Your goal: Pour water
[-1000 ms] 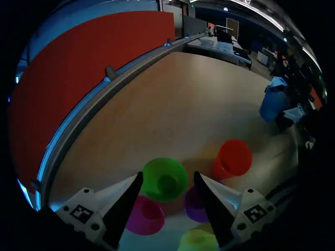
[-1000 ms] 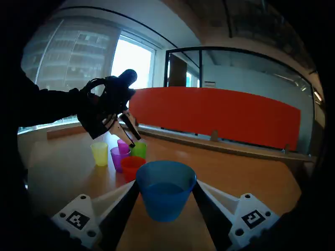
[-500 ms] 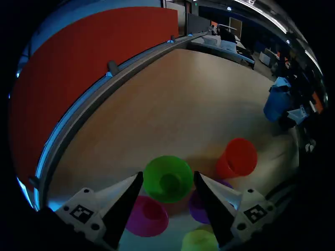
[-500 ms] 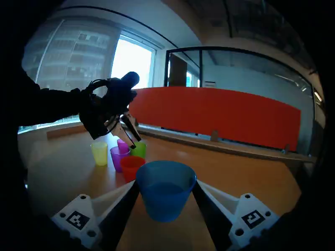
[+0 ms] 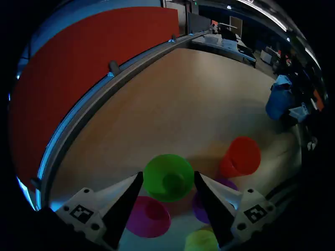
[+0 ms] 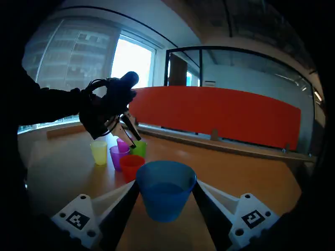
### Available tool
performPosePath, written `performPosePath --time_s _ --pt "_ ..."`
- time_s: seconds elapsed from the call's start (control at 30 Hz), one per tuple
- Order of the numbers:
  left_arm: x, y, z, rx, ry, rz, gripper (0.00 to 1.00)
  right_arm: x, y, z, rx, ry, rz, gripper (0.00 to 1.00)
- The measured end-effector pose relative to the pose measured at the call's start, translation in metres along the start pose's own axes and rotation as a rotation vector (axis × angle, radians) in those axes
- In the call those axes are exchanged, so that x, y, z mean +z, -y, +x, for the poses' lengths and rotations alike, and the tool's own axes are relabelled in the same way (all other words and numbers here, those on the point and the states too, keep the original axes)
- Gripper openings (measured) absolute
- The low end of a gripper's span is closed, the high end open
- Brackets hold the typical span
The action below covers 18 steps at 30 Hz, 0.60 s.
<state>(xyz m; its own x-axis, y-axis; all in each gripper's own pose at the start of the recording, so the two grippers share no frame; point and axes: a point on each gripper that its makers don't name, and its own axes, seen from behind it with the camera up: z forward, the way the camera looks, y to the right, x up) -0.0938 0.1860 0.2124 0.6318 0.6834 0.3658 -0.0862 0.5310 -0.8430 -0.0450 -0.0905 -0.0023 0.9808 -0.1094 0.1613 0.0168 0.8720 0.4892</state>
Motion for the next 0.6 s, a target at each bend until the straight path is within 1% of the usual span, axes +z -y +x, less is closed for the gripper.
performPosePath --time_s 0.1,0.27,0.4,0.6 --pt "-0.0012 0.0028 0.0027 0.006 -0.005 0.014 0.89 -0.0003 0.0002 0.0012 0.0 -0.002 0.001 0.9" --pt "-0.0032 -0.0005 0.001 -0.007 0.003 0.001 0.89 -0.0011 0.0016 0.0029 -0.003 -0.005 0.004 0.9" --pt "-0.0052 0.0008 0.0005 -0.006 0.0 0.012 0.89 -0.0013 0.0014 0.0023 -0.006 -0.004 0.002 0.9" --pt "-0.0042 0.0014 -0.0026 -0.028 0.001 0.015 0.89 -0.0029 0.0013 0.0012 -0.001 -0.007 0.002 0.9"
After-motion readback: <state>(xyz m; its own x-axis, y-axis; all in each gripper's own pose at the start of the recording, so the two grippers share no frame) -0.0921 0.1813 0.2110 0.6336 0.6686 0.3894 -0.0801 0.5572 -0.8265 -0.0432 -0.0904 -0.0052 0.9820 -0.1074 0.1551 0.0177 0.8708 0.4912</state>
